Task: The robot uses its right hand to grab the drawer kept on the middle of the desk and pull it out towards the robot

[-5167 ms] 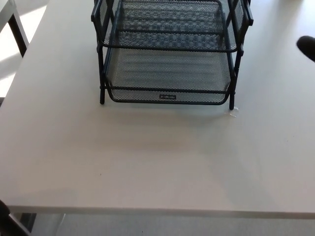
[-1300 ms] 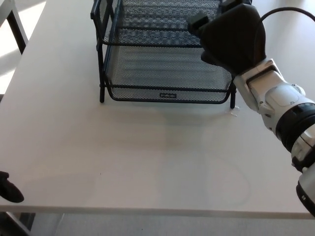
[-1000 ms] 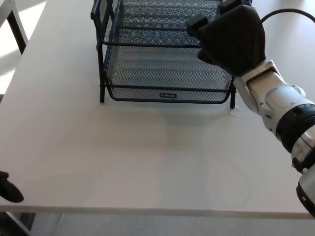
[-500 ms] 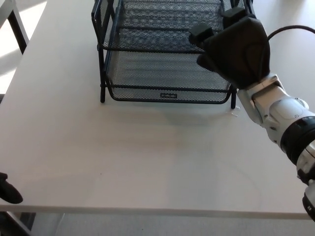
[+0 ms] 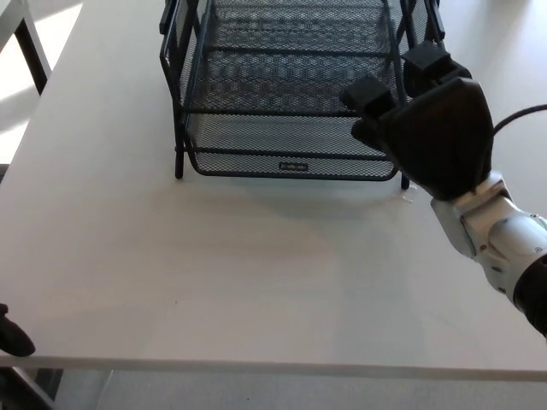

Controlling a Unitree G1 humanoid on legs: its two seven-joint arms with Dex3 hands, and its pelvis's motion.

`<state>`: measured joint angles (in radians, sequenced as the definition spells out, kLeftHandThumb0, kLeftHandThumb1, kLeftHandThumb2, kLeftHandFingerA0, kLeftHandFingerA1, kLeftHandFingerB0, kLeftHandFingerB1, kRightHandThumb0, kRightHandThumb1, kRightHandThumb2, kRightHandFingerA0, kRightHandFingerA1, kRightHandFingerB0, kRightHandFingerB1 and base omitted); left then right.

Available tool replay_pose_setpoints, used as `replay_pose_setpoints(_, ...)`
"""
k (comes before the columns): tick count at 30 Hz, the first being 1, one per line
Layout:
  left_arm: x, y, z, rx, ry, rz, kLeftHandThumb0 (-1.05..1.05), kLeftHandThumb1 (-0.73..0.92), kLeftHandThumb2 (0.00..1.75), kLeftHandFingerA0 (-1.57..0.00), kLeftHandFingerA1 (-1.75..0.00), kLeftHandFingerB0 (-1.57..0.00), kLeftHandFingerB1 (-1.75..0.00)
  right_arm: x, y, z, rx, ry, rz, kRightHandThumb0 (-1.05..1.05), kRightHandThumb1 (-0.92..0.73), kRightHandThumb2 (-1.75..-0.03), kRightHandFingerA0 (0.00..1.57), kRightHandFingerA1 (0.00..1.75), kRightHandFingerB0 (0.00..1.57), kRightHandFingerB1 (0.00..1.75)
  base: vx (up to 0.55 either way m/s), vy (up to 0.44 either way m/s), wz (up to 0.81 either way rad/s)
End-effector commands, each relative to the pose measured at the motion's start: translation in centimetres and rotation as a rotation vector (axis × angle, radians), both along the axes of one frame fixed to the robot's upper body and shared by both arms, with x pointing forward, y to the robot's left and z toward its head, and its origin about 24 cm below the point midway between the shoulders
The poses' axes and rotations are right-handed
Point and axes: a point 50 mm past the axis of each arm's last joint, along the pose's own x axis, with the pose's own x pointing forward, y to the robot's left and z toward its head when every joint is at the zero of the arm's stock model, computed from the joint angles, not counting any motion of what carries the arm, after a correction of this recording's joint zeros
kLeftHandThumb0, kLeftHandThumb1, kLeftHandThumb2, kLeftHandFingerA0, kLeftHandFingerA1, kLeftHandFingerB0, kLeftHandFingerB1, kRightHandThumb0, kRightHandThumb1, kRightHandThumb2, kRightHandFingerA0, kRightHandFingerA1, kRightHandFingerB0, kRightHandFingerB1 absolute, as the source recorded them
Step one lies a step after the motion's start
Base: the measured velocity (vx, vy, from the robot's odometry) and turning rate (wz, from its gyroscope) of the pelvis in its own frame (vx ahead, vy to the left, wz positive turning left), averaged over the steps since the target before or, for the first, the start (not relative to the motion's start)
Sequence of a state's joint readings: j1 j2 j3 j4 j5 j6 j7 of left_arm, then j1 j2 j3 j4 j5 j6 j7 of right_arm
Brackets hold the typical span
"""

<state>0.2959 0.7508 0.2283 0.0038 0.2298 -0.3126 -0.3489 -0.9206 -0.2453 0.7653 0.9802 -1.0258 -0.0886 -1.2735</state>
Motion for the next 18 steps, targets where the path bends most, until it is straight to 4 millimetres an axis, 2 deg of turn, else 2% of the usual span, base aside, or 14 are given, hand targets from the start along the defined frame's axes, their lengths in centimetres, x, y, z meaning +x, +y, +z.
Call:
replay_pose_setpoints(1,-0.1,0.2,0.3,0.005,-0.004,-0.007,-0.27,0.57,0.57,-0.81,-0.89,-0.81,-0.59,-1.0,-1.0,-0.5,0.008,-0.056,0.003,-0.56,-0.52,-0.57,1.02,1.32,0.98,0.66,0.0,0.0,0.0)
replay_pose_setpoints(6,-0.1,0.2,0.3,0.01,0.004,-0.001,-0.27,0.57,0.57,-0.8,-0.88,-0.81,-0.59,-1.7,-1.0,-0.8,0.015,-0.063,-0.003,-0.56,-0.52,-0.58,1.02,1.33,0.98,0.66,0.0,0.0,0.0)
replay_pose_setpoints(7,-0.1,0.2,0.3,0.012,0.002,-0.005,-0.28,0.57,0.57,-0.8,-0.86,-0.81,-0.59,-1.8,-1.0,-1.0,0.017,-0.068,-0.003,-0.59,-0.4,-0.81,1.08,1.22,0.95,0.74,0.0,0.0,0.0)
replay_pose_setpoints(8,-0.1,0.2,0.3,0.016,-0.001,-0.011,-0.28,0.57,0.57,-0.8,-0.86,-0.81,-0.59,-2.0,-1.0,-1.1,0.02,-0.076,-0.003,-0.59,-0.4,-0.81,1.08,1.22,0.95,0.74,0.0,0.0,0.0)
replay_pose_setpoints(9,-0.2,0.2,0.3,0.016,0.002,-0.009,-0.28,0.57,0.57,-0.79,-0.86,-0.8,-0.58,-2.1,-0.9,-1.2,0.027,-0.071,-0.004,-0.55,-0.55,-0.57,1.03,1.28,0.98,0.65,0.0,0.0,0.0)
replay_pose_setpoints(14,-0.2,0.3,0.2,0.008,0.006,-0.007,-0.28,0.57,0.57,-0.8,-0.88,-0.79,-0.58,-2.6,-0.6,-1.7,0.047,-0.073,-0.013,-0.55,-0.55,-0.57,1.06,1.24,1.0,0.65,0.0,0.0,0.0)
replay_pose_setpoints(18,-0.3,0.3,0.2,0.012,0.015,-0.001,-0.28,0.58,0.57,-0.8,-0.86,-0.79,-0.57,-3.0,-0.4,-2.1,0.06,-0.041,-0.005,-0.54,-0.54,-0.58,1.04,1.28,0.98,0.65,0.0,0.0,0.0)
